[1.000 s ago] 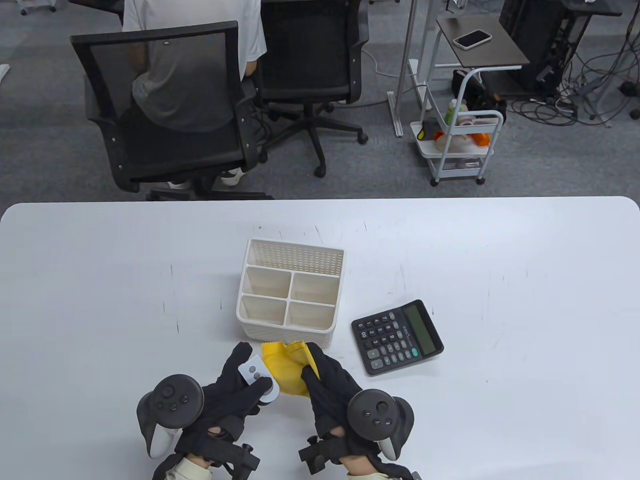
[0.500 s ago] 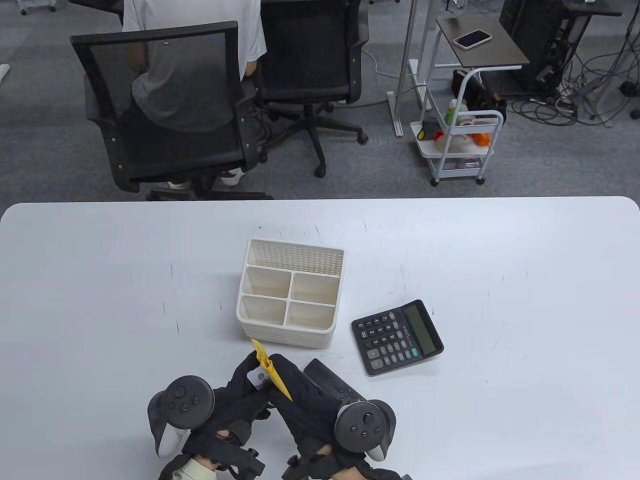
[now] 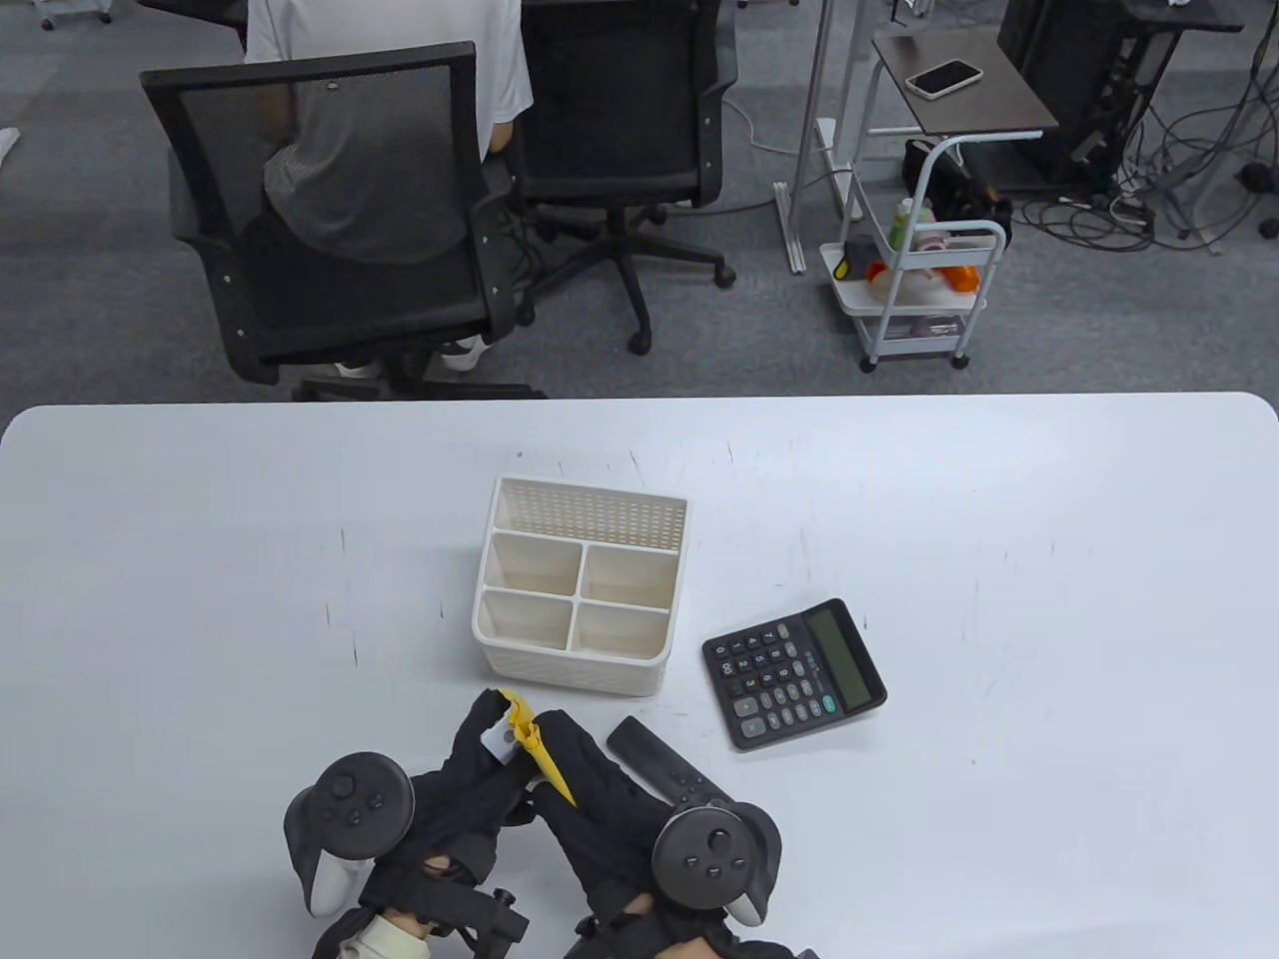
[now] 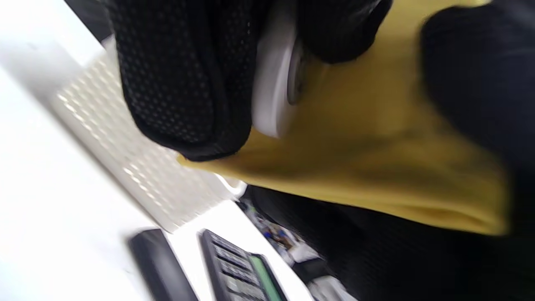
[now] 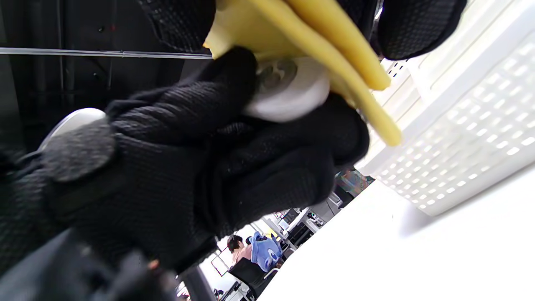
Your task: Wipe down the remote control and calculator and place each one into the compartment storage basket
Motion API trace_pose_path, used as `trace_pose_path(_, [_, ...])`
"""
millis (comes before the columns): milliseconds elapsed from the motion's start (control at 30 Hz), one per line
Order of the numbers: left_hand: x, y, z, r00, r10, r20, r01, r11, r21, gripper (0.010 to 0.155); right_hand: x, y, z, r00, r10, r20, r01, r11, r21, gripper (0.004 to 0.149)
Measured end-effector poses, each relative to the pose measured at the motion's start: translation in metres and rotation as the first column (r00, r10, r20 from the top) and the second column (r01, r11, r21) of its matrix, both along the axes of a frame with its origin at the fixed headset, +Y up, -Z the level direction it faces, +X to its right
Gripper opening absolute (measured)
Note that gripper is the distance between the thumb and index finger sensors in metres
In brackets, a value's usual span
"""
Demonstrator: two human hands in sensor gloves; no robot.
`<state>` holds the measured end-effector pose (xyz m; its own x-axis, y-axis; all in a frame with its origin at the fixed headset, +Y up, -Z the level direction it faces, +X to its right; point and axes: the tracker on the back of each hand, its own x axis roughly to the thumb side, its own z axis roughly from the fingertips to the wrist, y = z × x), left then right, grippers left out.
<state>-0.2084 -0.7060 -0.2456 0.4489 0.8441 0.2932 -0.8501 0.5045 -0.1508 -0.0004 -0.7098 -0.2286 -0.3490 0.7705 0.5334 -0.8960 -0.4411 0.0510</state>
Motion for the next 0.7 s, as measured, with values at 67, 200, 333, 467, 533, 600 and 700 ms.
trace_pose_path(67, [0.005, -0.003, 0.000, 0.996, 0.066, 0.064, -0.060, 0.994, -0.087, 0.074, 0.003, -0.001, -0.002, 1.000, -0.026, -0.017, 0.026, 0.999, -0.021, 0.056])
trace_pose_path(200, [0.005, -0.008, -0.005, 0.982, 0.115, 0.153, -0.097, 0.988, -0.117, 0.076, 0.006, -0.003, -0.004, 0.997, -0.057, -0.042, 0.055, 0.997, -0.050, 0.056])
trace_pose_path(333, [0.003, -0.010, -0.004, 0.960, 0.198, 0.197, -0.170, 0.974, -0.149, 0.074, 0.003, -0.003, -0.004, 0.994, -0.064, -0.087, 0.059, 0.997, -0.054, 0.057])
trace_pose_path(467, [0.003, -0.013, -0.006, 0.933, 0.304, 0.193, -0.258, 0.939, -0.227, 0.072, 0.005, -0.002, -0.004, 0.996, -0.023, -0.081, 0.021, 1.000, -0.018, 0.057])
trace_pose_path(533, [-0.002, -0.011, -0.007, 0.954, 0.254, 0.161, -0.218, 0.953, -0.213, 0.071, 0.005, -0.002, -0.004, 0.996, -0.013, -0.088, 0.012, 1.000, -0.009, 0.057])
trace_pose_path(600, [-0.006, -0.008, -0.006, 0.973, 0.205, 0.110, -0.185, 0.968, -0.171, 0.070, 0.003, -0.002, -0.005, 0.994, 0.004, -0.108, -0.004, 1.000, 0.000, 0.058])
trace_pose_path(700, [-0.005, -0.007, -0.005, 0.983, 0.169, 0.072, -0.156, 0.976, -0.152, 0.071, -0.001, -0.001, -0.002, 0.993, 0.051, -0.105, -0.047, 0.998, 0.043, 0.058])
